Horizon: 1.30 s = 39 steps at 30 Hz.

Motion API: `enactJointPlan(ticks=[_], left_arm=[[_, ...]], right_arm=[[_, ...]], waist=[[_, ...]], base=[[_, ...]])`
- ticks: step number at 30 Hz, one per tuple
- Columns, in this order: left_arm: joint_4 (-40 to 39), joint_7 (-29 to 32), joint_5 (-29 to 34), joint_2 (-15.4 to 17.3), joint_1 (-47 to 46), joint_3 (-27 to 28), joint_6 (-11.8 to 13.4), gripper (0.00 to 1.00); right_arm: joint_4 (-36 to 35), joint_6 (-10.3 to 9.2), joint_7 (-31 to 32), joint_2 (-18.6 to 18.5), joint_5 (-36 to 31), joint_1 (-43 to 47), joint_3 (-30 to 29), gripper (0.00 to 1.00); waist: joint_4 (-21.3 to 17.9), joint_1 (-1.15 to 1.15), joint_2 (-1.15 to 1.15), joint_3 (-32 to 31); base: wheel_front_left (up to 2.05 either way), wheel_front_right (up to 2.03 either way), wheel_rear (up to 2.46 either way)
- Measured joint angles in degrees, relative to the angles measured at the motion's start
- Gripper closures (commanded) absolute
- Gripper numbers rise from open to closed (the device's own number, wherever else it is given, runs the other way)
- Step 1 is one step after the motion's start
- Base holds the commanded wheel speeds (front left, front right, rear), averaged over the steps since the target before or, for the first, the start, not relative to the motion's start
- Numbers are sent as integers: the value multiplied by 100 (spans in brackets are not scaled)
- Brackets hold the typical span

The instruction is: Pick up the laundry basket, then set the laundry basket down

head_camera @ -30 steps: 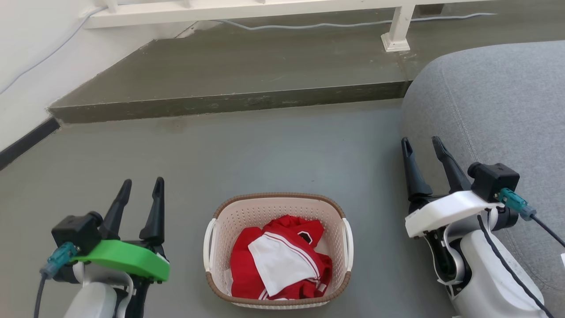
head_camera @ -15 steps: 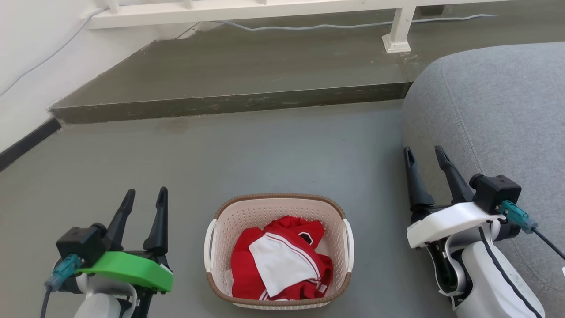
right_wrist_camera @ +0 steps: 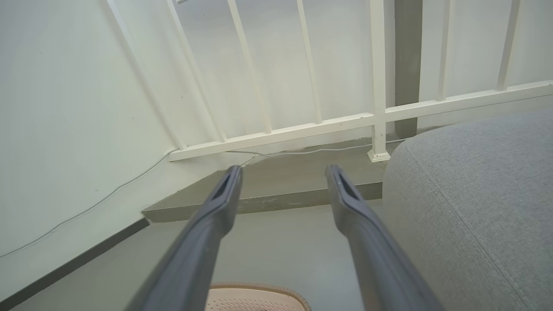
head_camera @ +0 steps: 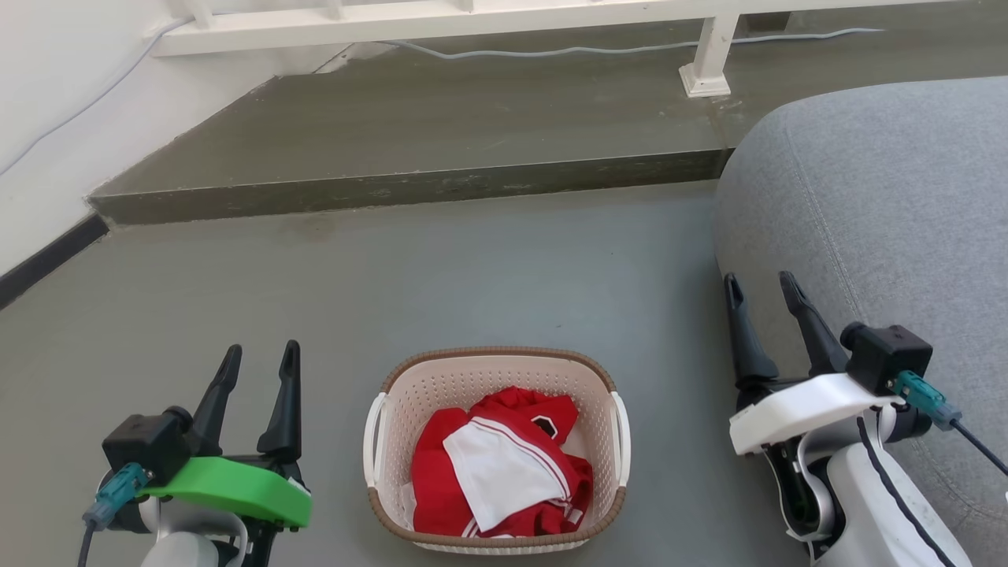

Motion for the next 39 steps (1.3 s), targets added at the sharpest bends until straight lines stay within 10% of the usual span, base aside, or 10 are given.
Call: enactJointPlan(ticks=[7,8,39], left_arm=[[-9,0,77,-15,78,77,-8,0],[-9,0,77,-18,78,77,-8,100],[282,470,-1493,-187,198,304,-7,100]], right_arm=[[0,64,0,38,-26,69,-69,0],[0,64,0,45,-46,69,-76,100],[263,225,399,163,1739,367,-477,100]], waist=[[1,0,0,6],[0,0,0,9],[94,0,0,-84]], base=[[0,0,0],[0,0,0],[0,0,0]])
